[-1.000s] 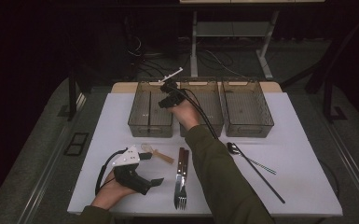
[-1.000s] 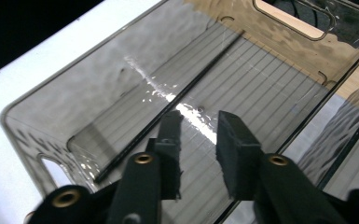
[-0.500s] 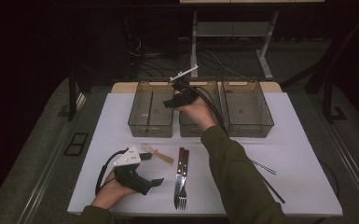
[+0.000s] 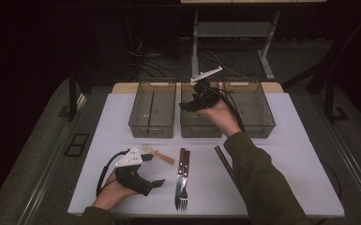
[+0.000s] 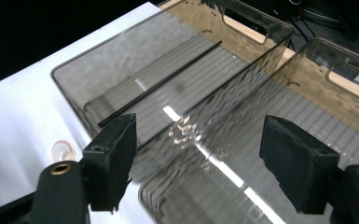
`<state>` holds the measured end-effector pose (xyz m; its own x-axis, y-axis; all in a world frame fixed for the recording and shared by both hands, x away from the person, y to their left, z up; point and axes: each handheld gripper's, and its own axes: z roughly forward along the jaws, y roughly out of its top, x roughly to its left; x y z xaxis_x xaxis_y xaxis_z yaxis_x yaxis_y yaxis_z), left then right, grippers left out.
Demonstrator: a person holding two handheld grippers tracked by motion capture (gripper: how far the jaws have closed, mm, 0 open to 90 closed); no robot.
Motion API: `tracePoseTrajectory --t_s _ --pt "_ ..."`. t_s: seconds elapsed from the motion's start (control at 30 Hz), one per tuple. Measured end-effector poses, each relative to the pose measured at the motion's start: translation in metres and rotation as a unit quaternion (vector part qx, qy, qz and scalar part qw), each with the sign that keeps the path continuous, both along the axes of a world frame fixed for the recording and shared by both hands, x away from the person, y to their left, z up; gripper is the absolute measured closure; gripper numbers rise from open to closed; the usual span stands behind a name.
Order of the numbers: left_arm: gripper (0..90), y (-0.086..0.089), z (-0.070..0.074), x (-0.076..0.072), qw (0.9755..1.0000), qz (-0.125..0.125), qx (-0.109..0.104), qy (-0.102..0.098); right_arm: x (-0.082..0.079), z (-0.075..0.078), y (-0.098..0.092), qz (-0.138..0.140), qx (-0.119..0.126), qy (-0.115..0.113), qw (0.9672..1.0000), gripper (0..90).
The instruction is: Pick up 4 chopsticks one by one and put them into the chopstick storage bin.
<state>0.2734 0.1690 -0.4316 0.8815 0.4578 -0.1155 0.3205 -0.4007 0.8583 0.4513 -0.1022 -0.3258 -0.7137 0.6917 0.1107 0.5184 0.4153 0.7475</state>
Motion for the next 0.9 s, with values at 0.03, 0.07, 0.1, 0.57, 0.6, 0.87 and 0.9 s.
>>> tracePoseTrajectory --t_s 0.03,0.07,0.1,0.57,0.6,0.87,0.9 --pt "0.0 0.000 0.000 0.000 1.0000 0.000 0.001 0.000 -0.002 0.000 -0.003 0.000 0.000 -0.001 1.0000 26.7" --pt "0.0 0.000 0.000 0.000 1.0000 0.000 0.002 -0.002 -0.005 0.000 -0.006 0.000 0.003 -0.003 1.0000 26.4" --pt "0.0 0.000 0.000 0.000 1.0000 0.003 0.000 0.002 -0.008 0.000 -0.010 0.002 0.005 -0.003 1.0000 26.1" --pt "0.0 0.000 -0.001 0.000 1.0000 0.001 0.009 0.002 -0.044 -0.011 -0.057 0.004 0.018 -0.016 0.9997 24.8" --pt "0.0 0.000 -0.001 0.000 1.0000 0.001 0.009 0.002 -0.046 -0.012 -0.061 0.004 0.020 -0.015 0.9997 24.8" --pt "0.0 -0.001 -0.001 0.000 1.0000 -0.001 0.008 0.003 -0.065 -0.019 -0.091 -0.002 0.021 -0.020 0.9996 24.8" --pt "0.0 -0.001 -0.001 0.000 1.0000 -0.001 0.008 0.003 -0.067 -0.021 -0.095 -0.004 0.023 -0.019 0.9996 24.8"
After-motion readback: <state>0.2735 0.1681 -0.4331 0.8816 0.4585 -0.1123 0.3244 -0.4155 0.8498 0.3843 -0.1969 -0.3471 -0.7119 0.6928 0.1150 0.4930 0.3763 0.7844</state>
